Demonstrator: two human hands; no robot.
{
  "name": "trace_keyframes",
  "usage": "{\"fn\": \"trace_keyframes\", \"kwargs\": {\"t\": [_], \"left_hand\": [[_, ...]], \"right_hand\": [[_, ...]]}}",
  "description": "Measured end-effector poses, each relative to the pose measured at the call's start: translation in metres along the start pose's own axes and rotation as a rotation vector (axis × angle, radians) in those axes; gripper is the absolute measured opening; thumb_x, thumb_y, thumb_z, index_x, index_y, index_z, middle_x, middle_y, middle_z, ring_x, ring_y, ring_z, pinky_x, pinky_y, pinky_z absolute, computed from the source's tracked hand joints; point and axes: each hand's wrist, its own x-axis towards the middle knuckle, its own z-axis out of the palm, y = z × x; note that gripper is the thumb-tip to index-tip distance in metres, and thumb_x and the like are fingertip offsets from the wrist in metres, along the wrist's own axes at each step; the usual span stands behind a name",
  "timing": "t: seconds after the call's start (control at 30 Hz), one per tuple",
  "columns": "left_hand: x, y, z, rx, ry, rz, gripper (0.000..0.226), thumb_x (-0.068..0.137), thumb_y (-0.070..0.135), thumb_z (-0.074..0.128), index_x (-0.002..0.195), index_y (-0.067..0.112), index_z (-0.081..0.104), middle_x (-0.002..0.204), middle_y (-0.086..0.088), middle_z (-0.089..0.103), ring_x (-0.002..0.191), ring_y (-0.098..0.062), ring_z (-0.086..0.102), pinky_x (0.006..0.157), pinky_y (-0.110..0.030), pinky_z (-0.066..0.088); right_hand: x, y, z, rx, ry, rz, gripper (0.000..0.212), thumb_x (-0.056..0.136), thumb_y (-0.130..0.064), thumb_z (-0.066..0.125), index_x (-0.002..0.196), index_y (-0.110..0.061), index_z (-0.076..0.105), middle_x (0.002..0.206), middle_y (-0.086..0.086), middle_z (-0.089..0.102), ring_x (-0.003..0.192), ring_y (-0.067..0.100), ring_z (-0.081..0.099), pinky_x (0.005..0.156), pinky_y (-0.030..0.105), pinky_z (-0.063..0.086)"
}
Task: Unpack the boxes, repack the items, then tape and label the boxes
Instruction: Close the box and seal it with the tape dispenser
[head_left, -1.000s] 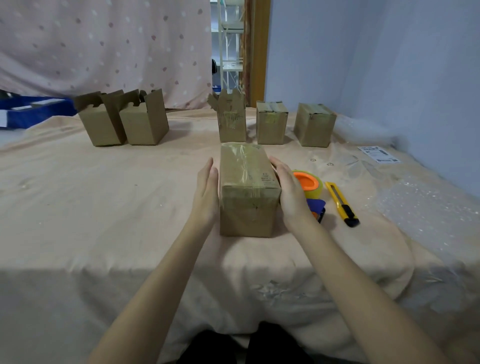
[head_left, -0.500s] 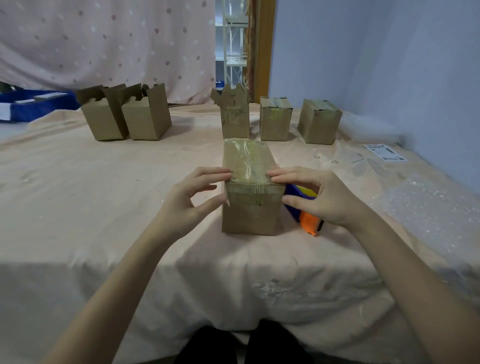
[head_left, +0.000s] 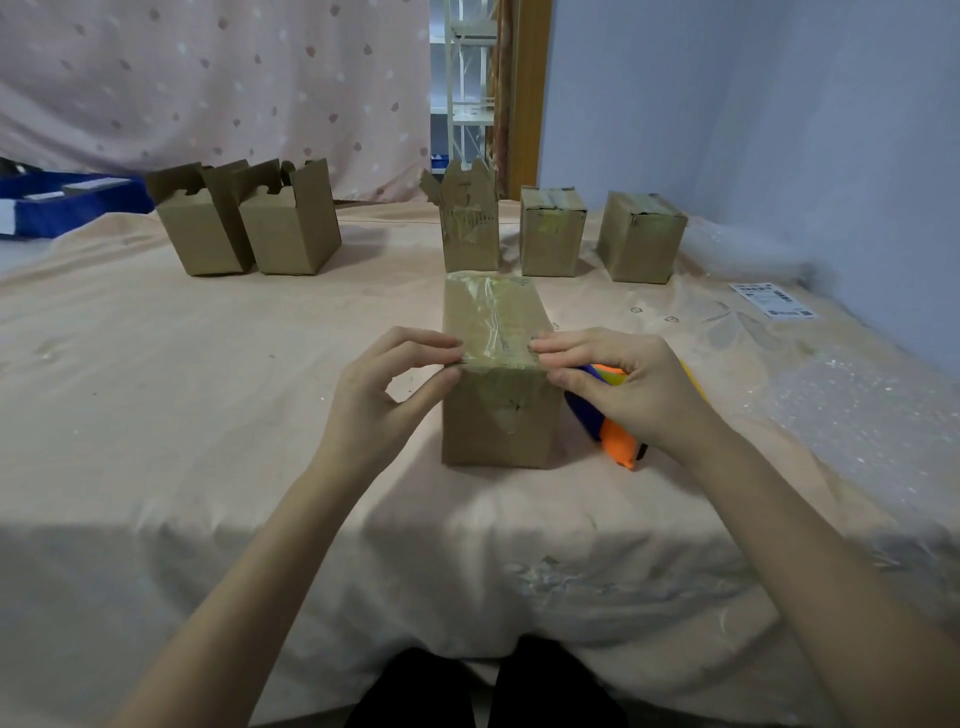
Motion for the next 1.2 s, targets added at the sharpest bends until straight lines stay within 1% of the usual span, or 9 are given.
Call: {"fn": "trace_keyframes", "kwargs": {"t": [0.17, 0.23, 0.33, 0.47, 0.63, 0.77, 0.83, 1.0, 1.2], "left_hand": [[0.001, 0.008, -0.007, -0.133, -0.024, -0.168, 0.031, 0.094, 0.029, 0.045, 0.091, 0.016, 0.074, 0.103, 0.004, 0.067, 0.103, -0.007, 0.061, 0.089, -0.025, 0.046], [0.009, 0.018, -0.004, -0.117, 0.016, -0.244, 0.035, 0.089, 0.041, 0.048, 0.082, 0.020, 0.074, 0.094, 0.009, 0.068, 0.095, -0.005, 0.063, 0.083, -0.027, 0.049], [0.018, 0.021, 0.000, 0.016, 0.000, -0.214, 0.029, 0.076, 0.049, 0.065, 0.072, 0.021, 0.070, 0.086, 0.011, 0.067, 0.084, -0.004, 0.064, 0.078, -0.031, 0.053], [0.016, 0.007, 0.000, 0.129, -0.056, -0.036, 0.036, 0.073, 0.046, 0.070, 0.081, 0.010, 0.068, 0.092, 0.006, 0.064, 0.088, -0.008, 0.063, 0.078, -0.036, 0.053], [0.003, -0.004, 0.005, 0.280, 0.009, 0.105, 0.032, 0.083, 0.034, 0.065, 0.090, 0.004, 0.068, 0.099, -0.003, 0.065, 0.091, -0.019, 0.063, 0.078, -0.031, 0.050], [-0.001, 0.005, 0.011, 0.284, -0.018, 0.035, 0.042, 0.082, 0.042, 0.064, 0.116, 0.018, 0.067, 0.103, -0.001, 0.058, 0.093, -0.016, 0.059, 0.079, -0.029, 0.050], [0.001, 0.011, 0.018, 0.292, 0.010, -0.009, 0.044, 0.078, 0.050, 0.065, 0.110, 0.021, 0.071, 0.103, -0.002, 0.057, 0.090, -0.018, 0.060, 0.076, -0.028, 0.050], [0.006, 0.010, 0.021, 0.314, 0.014, -0.038, 0.040, 0.076, 0.048, 0.063, 0.099, 0.017, 0.075, 0.097, -0.004, 0.058, 0.080, -0.019, 0.059, 0.071, -0.027, 0.048], [0.003, 0.008, 0.013, 0.256, -0.042, -0.057, 0.029, 0.081, 0.024, 0.063, 0.108, 0.018, 0.073, 0.101, 0.003, 0.052, 0.085, -0.016, 0.058, 0.080, -0.019, 0.045]], "right_hand": [[0.002, -0.011, -0.010, 0.024, -0.130, 0.072, 0.031, 0.094, -0.024, 0.046, 0.104, -0.010, 0.071, 0.114, 0.002, 0.068, 0.115, 0.007, 0.060, 0.101, 0.020, 0.042], [0.006, -0.015, -0.008, 0.008, -0.095, 0.109, 0.031, 0.092, -0.035, 0.051, 0.094, -0.014, 0.075, 0.106, -0.006, 0.071, 0.107, 0.004, 0.063, 0.096, 0.019, 0.045], [0.012, -0.015, -0.003, -0.092, -0.025, 0.091, 0.013, 0.086, -0.025, 0.070, 0.077, -0.017, 0.074, 0.095, -0.010, 0.072, 0.094, 0.003, 0.066, 0.089, 0.018, 0.047], [0.009, -0.007, 0.000, -0.230, 0.016, -0.064, 0.014, 0.080, -0.022, 0.073, 0.079, -0.008, 0.071, 0.095, -0.003, 0.070, 0.094, 0.007, 0.064, 0.087, 0.025, 0.049], [0.001, 0.001, 0.004, -0.338, -0.034, -0.202, 0.019, 0.086, -0.020, 0.064, 0.092, -0.002, 0.065, 0.105, 0.004, 0.067, 0.101, 0.012, 0.059, 0.089, 0.028, 0.046], [-0.002, -0.004, 0.010, -0.344, 0.020, -0.126, 0.031, 0.081, -0.031, 0.070, 0.100, -0.008, 0.065, 0.103, -0.001, 0.065, 0.098, 0.010, 0.057, 0.087, 0.023, 0.045], [0.001, -0.007, 0.019, -0.387, 0.091, -0.124, 0.033, 0.080, -0.036, 0.067, 0.100, -0.009, 0.067, 0.097, -0.001, 0.064, 0.093, 0.013, 0.057, 0.082, 0.024, 0.045], [0.003, 0.000, 0.026, -0.407, 0.147, -0.199, 0.023, 0.081, -0.023, 0.071, 0.095, -0.004, 0.073, 0.094, 0.005, 0.067, 0.089, 0.016, 0.058, 0.080, 0.024, 0.046], [-0.003, -0.005, 0.016, -0.304, 0.022, -0.118, 0.028, 0.085, -0.004, 0.059, 0.110, -0.005, 0.070, 0.111, 0.002, 0.065, 0.106, 0.006, 0.054, 0.095, 0.011, 0.038]]}}
